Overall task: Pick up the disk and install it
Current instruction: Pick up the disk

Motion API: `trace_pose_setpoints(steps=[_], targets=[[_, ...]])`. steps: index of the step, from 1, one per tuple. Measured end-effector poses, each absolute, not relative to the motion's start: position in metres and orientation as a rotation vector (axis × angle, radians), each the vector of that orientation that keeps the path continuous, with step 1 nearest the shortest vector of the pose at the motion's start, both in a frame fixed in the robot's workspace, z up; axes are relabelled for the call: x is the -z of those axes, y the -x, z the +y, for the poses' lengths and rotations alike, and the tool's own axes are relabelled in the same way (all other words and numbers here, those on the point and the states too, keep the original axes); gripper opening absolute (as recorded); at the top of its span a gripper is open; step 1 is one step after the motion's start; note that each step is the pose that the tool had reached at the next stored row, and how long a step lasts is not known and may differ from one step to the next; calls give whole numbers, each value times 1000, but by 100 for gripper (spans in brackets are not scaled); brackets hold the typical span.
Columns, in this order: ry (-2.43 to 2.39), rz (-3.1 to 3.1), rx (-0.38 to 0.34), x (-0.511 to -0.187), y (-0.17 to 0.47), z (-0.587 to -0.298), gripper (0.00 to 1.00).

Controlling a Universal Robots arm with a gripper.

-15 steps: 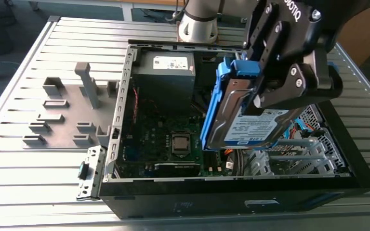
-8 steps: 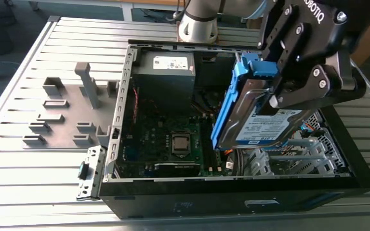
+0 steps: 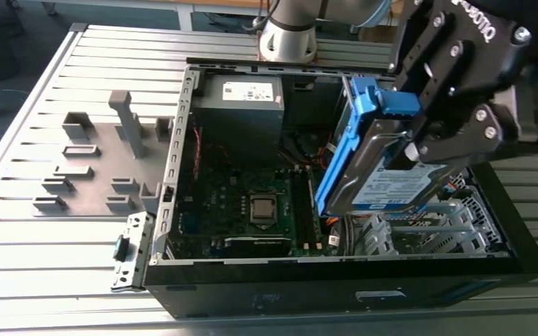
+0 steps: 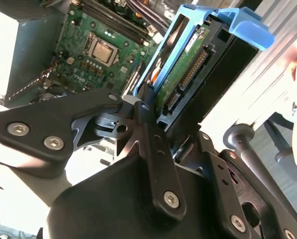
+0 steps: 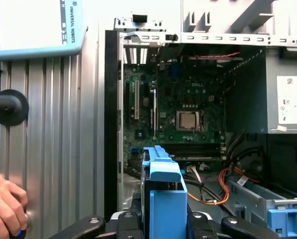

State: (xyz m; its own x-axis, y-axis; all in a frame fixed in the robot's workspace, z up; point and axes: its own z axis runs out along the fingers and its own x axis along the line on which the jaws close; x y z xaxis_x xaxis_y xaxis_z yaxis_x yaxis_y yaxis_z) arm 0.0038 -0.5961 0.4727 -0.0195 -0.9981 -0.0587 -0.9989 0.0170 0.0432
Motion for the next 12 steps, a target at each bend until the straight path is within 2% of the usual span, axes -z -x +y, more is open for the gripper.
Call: trace_pose_setpoints(steps=[12], targets=[[2195,2236,-121,-465,-49,-602,36]])
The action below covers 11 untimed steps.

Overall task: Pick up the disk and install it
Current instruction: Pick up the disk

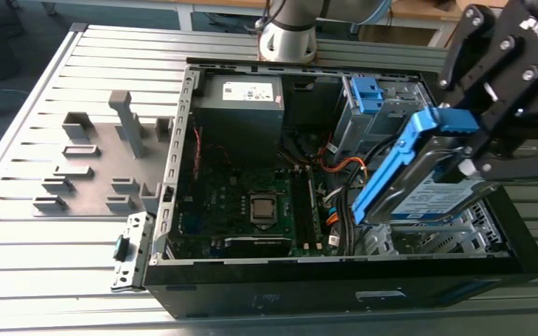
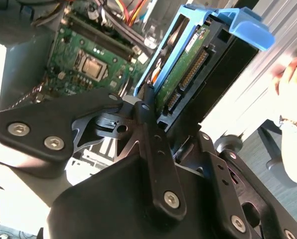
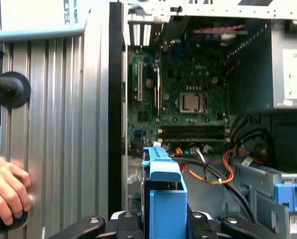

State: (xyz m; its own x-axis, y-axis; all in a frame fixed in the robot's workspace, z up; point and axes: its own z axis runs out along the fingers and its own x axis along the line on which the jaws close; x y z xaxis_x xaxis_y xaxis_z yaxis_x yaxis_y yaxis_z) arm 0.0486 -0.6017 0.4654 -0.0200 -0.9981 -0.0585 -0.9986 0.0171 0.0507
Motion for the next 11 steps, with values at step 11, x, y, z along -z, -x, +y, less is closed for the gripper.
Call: trace_pose_setpoints(steps=[11], targets=[[2197,2239,-127,-455,-86,-599,36]])
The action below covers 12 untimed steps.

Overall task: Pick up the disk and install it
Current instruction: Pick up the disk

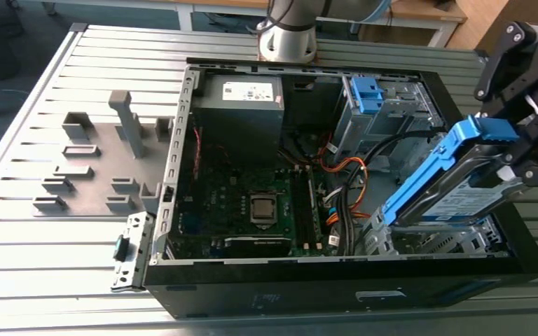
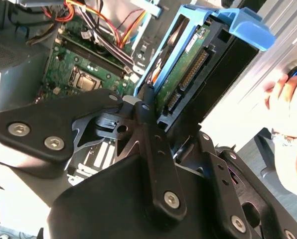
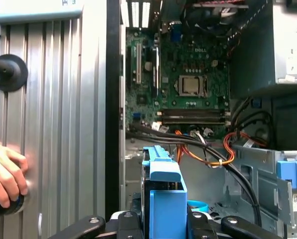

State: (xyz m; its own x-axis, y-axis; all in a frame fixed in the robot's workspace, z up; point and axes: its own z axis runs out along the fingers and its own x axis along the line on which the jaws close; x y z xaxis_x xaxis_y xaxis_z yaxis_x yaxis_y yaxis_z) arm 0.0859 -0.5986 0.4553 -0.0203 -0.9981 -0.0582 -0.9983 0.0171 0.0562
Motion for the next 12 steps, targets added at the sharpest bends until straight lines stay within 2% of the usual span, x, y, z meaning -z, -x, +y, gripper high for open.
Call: trace_pose_setpoints(steps=[12], targets=[[2197,2239,-128,-449,-105,-587,36]])
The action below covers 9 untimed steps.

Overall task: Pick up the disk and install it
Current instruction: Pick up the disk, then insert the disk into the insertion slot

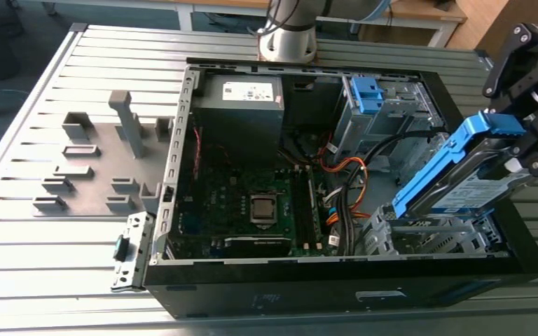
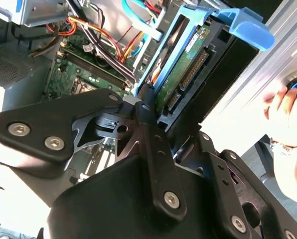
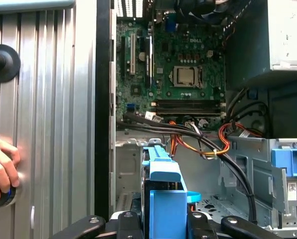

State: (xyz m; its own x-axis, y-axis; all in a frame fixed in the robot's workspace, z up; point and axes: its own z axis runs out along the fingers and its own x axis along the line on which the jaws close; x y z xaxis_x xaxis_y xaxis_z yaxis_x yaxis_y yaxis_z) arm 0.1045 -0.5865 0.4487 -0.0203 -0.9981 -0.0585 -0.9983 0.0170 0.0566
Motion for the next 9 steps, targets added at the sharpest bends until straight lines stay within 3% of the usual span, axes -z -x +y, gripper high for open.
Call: trace_pose_setpoints(steps=[9], targets=[[2197,2239,-127,-448,-106,-586,36]])
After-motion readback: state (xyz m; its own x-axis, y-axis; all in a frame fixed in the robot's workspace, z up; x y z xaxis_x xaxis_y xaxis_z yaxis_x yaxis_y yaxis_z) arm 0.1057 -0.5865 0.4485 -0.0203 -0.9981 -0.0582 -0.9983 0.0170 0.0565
